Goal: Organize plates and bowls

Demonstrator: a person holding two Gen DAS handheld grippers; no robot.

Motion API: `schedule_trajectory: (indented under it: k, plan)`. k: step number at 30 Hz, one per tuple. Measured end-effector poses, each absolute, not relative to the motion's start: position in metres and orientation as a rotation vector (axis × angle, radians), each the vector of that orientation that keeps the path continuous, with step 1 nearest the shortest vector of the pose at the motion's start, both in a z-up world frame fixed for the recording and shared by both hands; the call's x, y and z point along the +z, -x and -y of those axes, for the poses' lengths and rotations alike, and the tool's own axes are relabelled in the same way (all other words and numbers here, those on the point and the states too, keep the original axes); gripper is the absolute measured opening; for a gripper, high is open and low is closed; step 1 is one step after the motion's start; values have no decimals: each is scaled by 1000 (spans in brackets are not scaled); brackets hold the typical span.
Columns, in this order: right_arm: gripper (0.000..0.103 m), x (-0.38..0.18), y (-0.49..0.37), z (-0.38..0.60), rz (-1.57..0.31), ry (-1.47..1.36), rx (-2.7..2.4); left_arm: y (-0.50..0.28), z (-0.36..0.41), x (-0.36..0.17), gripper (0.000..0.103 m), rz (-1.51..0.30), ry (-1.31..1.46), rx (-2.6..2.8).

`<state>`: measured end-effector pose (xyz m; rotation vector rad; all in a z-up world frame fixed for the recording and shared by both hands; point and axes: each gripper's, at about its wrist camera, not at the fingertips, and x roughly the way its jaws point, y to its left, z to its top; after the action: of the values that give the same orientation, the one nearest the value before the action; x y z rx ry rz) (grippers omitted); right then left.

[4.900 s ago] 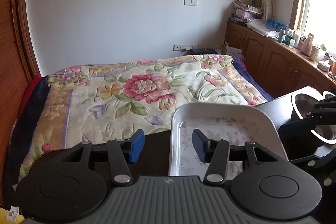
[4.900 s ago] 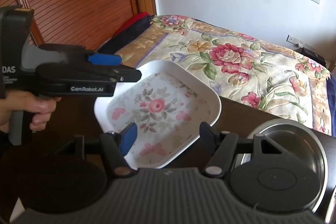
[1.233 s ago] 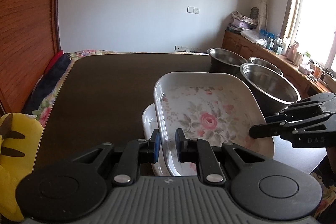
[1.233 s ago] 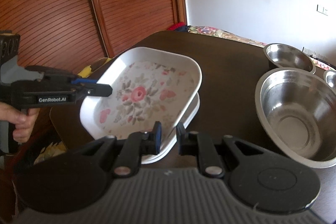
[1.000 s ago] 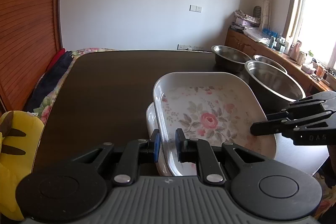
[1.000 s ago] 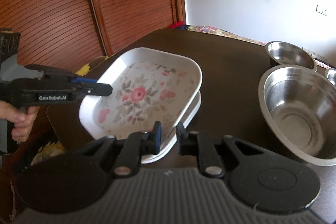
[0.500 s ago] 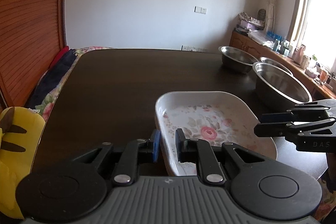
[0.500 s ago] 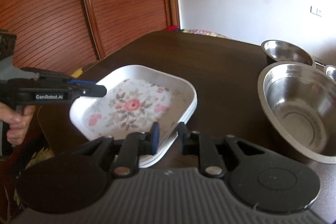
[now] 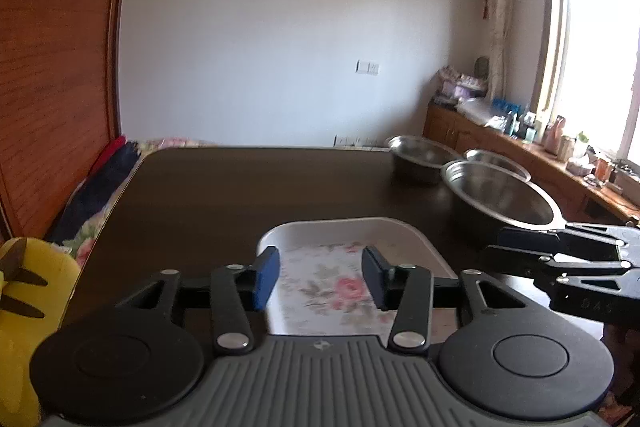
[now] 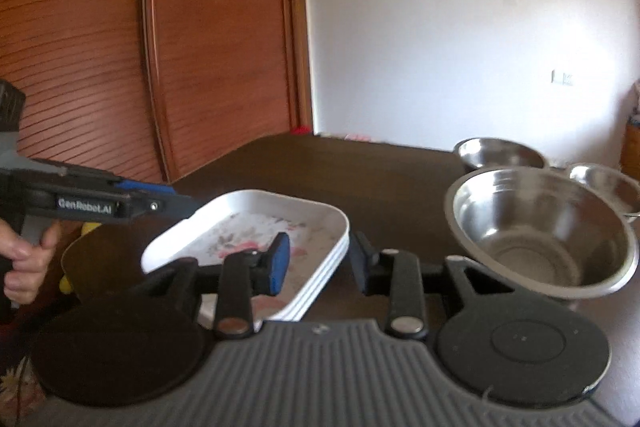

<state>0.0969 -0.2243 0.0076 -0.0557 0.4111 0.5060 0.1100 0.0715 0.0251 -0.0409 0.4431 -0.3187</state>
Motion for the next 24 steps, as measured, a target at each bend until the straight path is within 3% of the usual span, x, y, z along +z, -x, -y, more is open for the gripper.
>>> schedule_trajectory:
  k: [8,9,11,13,17,19,21,24]
  plan:
    - [36,5,-61,253,-312,45,407,-83,-37,26,97,-362,8,-375]
    - [37,5,-59,257,-304,43,397,-81,-33,27,102,-353,8,-381]
    - [42,5,-54,265,-287,43,371,-78,-25,28,103,-334,9,-389]
    - [59,6,-50,274,-267,40,342,-77,-16,27,103,-316,-1,-393]
    - [78,6,-47,290,-233,53,290,-80,0,25,103,-286,-6,-398]
    - [98,5,-46,299,-215,59,270,-85,8,23,103,-283,8,-402]
    - [103,3,-47,305,-201,63,256,-91,16,20,103,-287,24,-410]
    - [103,2,-53,317,-196,52,232,-99,28,17,103,-294,42,-418]
